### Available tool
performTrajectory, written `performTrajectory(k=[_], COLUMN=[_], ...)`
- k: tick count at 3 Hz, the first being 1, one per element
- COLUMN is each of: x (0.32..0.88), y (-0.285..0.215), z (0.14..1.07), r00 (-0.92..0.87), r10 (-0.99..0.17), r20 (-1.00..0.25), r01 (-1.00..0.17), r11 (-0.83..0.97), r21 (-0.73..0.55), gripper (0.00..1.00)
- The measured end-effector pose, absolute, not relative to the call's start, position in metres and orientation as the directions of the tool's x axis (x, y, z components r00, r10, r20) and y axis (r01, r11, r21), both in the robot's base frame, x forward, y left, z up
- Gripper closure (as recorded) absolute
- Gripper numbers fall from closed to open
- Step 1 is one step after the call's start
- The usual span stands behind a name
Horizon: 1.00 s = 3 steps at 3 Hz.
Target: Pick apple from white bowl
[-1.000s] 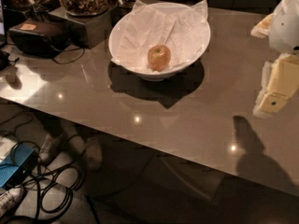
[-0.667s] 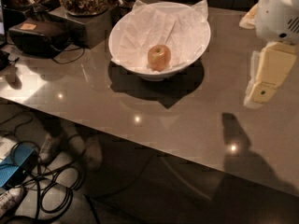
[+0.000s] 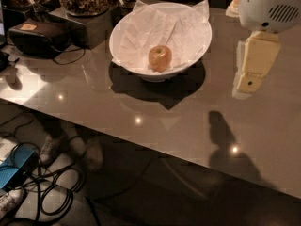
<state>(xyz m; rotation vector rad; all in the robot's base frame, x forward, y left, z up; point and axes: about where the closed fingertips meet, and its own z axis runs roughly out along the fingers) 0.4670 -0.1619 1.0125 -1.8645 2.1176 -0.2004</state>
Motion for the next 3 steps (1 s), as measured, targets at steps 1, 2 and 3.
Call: performTrajectory(k=[1, 2, 3], x=[0.484, 0.518, 0.559], y=[-0.147, -0.129, -0.104], z=[1.017, 1.018, 1.024], r00=[-0.097, -0.108, -0.094], r10=[-0.975, -0.963, -0.960], r20=[-0.198, -0.245, -0.265], r01=[-0.937, -0.947, -0.952], r11=[0.156, 0.175, 0.165], r21=[-0.313, -0.271, -0.257], gripper=[0.00, 0.00, 0.00])
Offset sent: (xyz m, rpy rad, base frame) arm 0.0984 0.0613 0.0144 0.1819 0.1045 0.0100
